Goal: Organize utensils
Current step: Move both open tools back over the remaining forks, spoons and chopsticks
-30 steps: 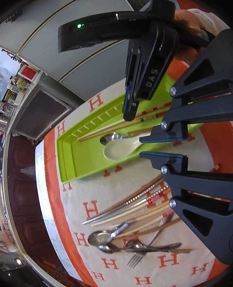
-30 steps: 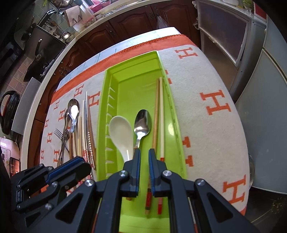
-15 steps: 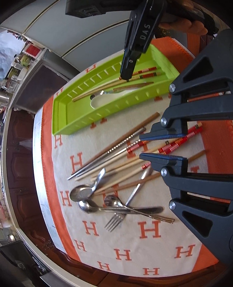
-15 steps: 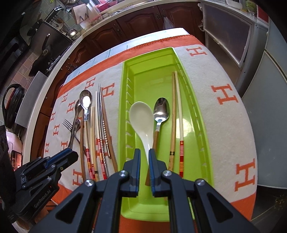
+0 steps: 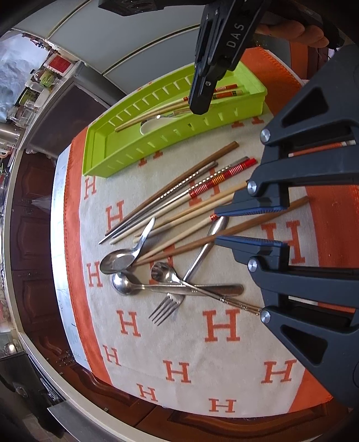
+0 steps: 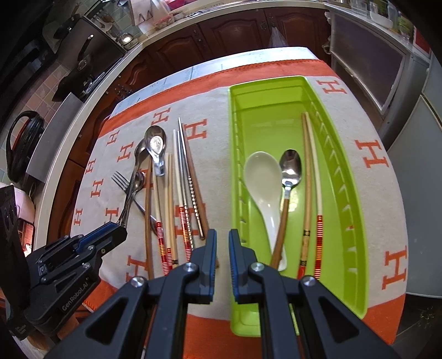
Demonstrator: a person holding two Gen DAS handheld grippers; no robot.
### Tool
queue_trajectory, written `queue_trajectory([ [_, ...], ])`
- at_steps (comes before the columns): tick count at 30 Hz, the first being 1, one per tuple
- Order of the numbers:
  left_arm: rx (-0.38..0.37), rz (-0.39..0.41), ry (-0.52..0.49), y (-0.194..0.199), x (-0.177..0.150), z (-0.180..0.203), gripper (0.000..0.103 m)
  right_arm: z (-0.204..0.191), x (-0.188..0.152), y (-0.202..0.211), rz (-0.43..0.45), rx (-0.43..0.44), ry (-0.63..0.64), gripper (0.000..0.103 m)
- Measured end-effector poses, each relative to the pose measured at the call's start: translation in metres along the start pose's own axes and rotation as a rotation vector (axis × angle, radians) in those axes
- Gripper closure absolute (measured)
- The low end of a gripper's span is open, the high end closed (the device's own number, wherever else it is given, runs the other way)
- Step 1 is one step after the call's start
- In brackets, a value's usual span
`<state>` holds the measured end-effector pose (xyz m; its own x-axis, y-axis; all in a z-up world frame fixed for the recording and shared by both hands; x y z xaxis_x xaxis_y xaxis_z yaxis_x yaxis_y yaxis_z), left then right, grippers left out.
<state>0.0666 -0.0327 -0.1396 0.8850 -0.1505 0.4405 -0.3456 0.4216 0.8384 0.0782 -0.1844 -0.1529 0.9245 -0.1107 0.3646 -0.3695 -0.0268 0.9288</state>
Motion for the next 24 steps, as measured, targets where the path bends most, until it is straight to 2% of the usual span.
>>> queue_trajectory([
  [24, 0.053, 0.013, 0.16, 0.014, -0.017, -0.085, 0.092, -0.082, -0.005, -0.009, -0.031, 0.03, 0.156, 0.094],
])
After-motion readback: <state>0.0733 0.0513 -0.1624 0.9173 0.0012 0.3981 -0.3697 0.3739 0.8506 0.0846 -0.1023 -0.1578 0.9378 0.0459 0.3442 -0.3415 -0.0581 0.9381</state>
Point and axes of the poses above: each gripper's, at about its wrist camera, not at the fingertips, and y roughly against the way its jaws point, z to its right, x to its top, the point moved 6 cm from there along -y, roughly the way its jaws point, and after that the axes turned 15 degrees about -x, right-handed, at the moved point
